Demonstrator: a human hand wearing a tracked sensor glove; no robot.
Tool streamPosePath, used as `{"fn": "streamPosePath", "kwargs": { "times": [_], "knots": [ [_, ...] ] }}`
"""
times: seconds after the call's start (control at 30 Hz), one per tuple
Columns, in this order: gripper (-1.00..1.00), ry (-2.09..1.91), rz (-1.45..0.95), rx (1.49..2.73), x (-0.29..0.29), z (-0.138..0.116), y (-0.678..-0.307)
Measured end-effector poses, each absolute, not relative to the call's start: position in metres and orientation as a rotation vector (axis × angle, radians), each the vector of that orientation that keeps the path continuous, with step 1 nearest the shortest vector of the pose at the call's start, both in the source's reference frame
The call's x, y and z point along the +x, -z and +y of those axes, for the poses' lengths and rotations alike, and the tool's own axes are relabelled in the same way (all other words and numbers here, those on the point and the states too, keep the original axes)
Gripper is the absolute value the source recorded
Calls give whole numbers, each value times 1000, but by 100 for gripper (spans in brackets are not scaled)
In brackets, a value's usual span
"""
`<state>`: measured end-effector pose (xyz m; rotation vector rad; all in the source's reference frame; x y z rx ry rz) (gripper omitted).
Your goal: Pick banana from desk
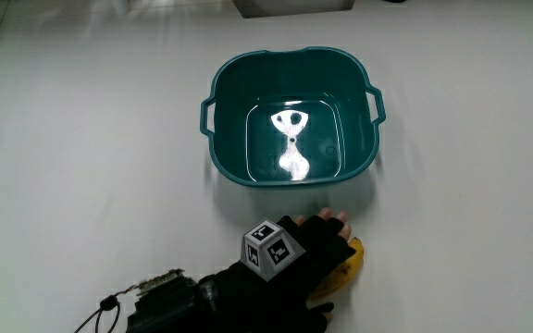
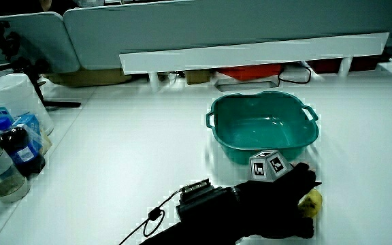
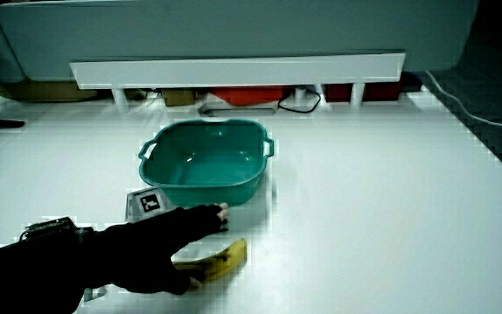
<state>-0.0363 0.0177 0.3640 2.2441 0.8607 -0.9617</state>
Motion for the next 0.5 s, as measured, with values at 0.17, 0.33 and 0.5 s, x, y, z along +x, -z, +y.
{"fn": "streamPosePath", "kwargs": {
  "times": [0.17,0.33,0.5],
  "knots": [
    [100,966,811,2264,-43,3,-359],
    [100,862,793,2376,-50,-18,-356],
    [100,854,699,2410,-54,-42,-361]
  ]
}}
